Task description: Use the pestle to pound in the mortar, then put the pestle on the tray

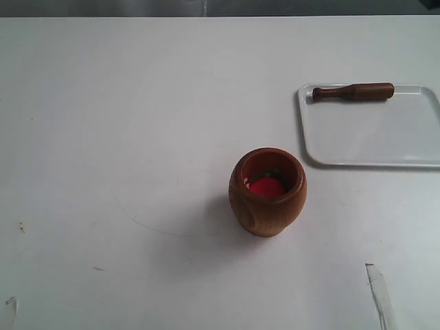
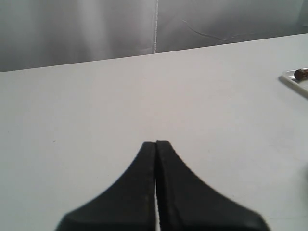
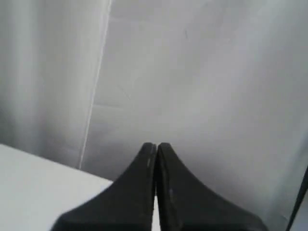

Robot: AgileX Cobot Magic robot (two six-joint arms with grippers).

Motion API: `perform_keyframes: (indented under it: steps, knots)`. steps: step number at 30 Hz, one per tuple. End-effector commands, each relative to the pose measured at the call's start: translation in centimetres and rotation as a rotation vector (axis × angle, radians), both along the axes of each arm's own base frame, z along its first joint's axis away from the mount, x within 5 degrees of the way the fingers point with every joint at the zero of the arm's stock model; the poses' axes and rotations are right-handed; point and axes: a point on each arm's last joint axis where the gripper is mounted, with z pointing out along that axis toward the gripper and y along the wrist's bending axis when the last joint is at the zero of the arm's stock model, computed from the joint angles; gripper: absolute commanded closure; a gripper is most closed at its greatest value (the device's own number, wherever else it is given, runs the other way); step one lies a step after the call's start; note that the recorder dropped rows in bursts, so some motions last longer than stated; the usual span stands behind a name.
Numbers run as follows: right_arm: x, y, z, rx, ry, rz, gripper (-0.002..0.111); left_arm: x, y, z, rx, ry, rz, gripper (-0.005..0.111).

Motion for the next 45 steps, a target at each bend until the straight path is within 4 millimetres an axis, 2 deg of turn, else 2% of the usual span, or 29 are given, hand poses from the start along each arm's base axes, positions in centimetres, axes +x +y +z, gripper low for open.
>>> perform_keyframes:
  steps: [1, 3, 5, 7, 11, 13, 16, 17, 18, 20, 24, 33, 38, 42, 45]
  knots:
    - [-5.5, -0.8, -2.1, 0.136, -0.177, 0.097, 0.107, 0.0, -0.1, 0.0, -0.015, -0.004, -0.006, 0.107]
    - [-9.4, -0.9, -4.6, 0.211, -0.311, 0.222, 0.107, 0.0, -0.1, 0.0, -0.015, -0.004, -0.006, 0.107]
    - [-12.2, -1.3, -6.4, 0.278, -0.411, 0.292, 0.107, 0.0, -0.1, 0.0, -0.015, -0.004, -0.006, 0.107]
    - [-13.4, -1.1, -6.7, 0.281, -0.437, 0.357, 0.107, 0.0, -0.1, 0.0, -0.015, -0.004, -0.006, 0.107]
    - [-14.4, 0.4, -8.8, 0.169, -0.196, 0.543, 0.107, 0.0, -0.1, 0.0, -0.015, -0.004, -0.006, 0.107]
    - [-14.2, 0.5, -9.7, 0.147, -0.087, 0.527, 0.107, 0.0, -0.1, 0.0, -0.015, -0.004, -0.006, 0.107]
    - [-12.7, -1.0, -11.9, 0.105, 0.159, 0.284, 0.108, 0.0, -0.1, 0.0, -0.015, -0.004, -0.006, 0.107]
    - [-12.4, -1.6, -12.4, 0.140, 0.224, 0.200, 0.108, 0.0, -0.1, 0.0, -0.015, -0.004, -0.006, 0.107]
    - [-12.0, -2.9, -13.2, 0.210, 0.333, 0.032, 0.108, 0.0, -0.1, 0.0, -0.015, -0.004, -0.006, 0.107]
    - [-11.7, -3.8, -13.5, 0.221, 0.347, -0.082, 0.108, 0.0, -0.1, 0.0, -0.015, -0.004, -0.006, 0.107]
    - [-11.6, -4.3, -13.5, 0.207, 0.333, -0.132, 0.108, 0.0, -0.1, 0.0, -0.015, -0.004, -0.006, 0.107]
    - [-11.7, -4.1, -13.7, 0.111, 0.342, -0.097, 0.108, 0.0, -0.1, 0.0, -0.015, -0.004, -0.006, 0.107]
    - [-11.7, -4.1, -13.7, 0.176, 0.354, -0.107, 0.108, 0.0, -0.1, 0.0, -0.015, -0.004, -0.006, 0.107]
    - [-11.7, -4.2, -13.8, 0.377, 0.417, -0.160, 0.108, 0.0, -0.1, 0.0, -0.015, -0.004, -0.006, 0.107]
    - [-11.7, -4.3, -13.8, 0.426, 0.430, -0.178, 0.108, 0.0, -0.1, 0.0, -0.015, -0.004, -0.006, 0.107]
